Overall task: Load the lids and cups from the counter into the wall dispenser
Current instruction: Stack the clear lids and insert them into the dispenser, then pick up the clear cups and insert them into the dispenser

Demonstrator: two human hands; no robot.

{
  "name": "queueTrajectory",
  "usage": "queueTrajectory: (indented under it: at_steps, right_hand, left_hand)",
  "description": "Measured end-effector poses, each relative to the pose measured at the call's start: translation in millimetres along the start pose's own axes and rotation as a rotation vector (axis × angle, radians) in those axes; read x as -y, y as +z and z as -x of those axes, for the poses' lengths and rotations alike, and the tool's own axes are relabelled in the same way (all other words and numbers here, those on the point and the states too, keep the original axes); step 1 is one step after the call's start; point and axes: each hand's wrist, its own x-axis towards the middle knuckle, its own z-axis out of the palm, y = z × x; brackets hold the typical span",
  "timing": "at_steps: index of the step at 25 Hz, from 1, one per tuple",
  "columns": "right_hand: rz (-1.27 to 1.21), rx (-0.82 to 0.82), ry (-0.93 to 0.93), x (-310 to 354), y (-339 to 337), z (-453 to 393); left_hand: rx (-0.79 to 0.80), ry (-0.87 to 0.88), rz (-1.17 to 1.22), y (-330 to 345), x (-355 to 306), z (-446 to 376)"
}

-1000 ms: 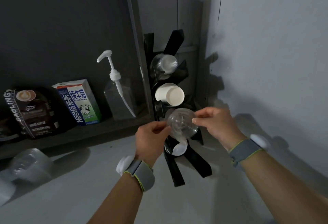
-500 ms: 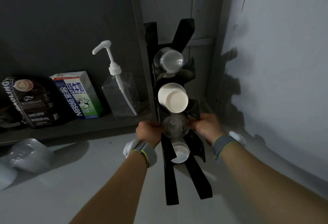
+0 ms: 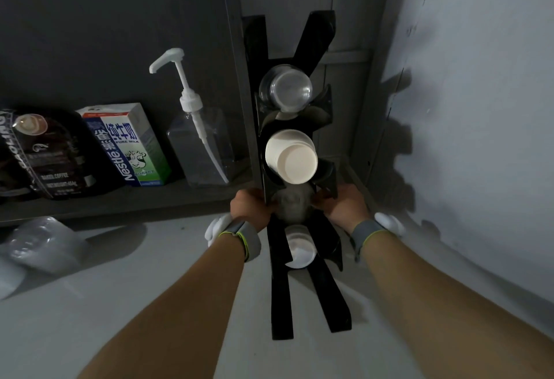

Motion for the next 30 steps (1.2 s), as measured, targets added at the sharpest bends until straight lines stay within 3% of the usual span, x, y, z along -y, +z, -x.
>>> queueTrajectory:
  at_steps: [5,8,11,14,20,23,30]
  right_hand:
    - [0.379,0.015,-0.002,-23.1,-25.4,33.3]
    - [0.64,0.129,0.053,-33.0,-32.7,77.1]
    - [0.813,0.131,0.105,-25.5,-29.4,134.7]
    - [0.849,0.13,0.141,-13.4,-22.0,172.4]
    - [0.872,0.137,0.067,41.7,53.0,251.0]
    - [0.866,0.262,-0.025,79.8,119.4,272.3]
    - [0.786,0.366,-0.141,144.1,241.5,280.7]
  left_hand:
    - [0.092,0.046,0.113,-23.5,27.0,25.5]
    - [0.254,0.103,-0.288,-48.5,60.2,44.4]
    - [0.431,0.09,-0.591,-81.5,106.7,72.9]
    - [0.489,0.113,-0.723,-108.3,138.3,95.7]
    - [0.531,0.105,-0.754,-199.0,212.0,147.7]
    - [0.475,0.055,-0.756,-259.0,252.1,164.9]
    - [0.373,-0.078,-0.756,-342.8,314.5,162.1]
